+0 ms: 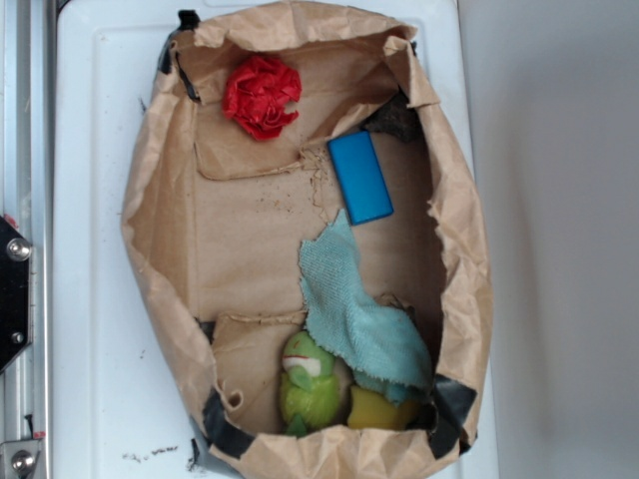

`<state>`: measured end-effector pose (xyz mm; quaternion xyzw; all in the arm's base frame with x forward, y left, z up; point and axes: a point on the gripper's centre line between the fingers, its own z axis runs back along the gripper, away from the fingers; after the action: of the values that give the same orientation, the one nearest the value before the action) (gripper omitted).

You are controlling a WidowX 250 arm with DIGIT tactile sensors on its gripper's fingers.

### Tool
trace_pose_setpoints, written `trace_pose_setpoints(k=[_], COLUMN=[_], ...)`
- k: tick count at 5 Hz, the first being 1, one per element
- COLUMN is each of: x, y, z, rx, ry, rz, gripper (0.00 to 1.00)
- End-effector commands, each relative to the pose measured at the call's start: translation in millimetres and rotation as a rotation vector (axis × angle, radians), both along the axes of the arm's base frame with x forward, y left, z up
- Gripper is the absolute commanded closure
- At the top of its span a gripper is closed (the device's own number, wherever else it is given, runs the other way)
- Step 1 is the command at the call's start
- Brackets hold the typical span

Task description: Grab the red paper.

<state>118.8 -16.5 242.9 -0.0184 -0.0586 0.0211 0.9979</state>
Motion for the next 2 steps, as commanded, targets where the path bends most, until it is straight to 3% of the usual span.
trace_pose_setpoints(k=[1, 2], x=[0, 36], y=[0, 5], z=[0, -6], rx=[0.0, 0.001], ry=[0.0, 0.014], rz=[0.0, 0.064], gripper=[0.0, 0.0])
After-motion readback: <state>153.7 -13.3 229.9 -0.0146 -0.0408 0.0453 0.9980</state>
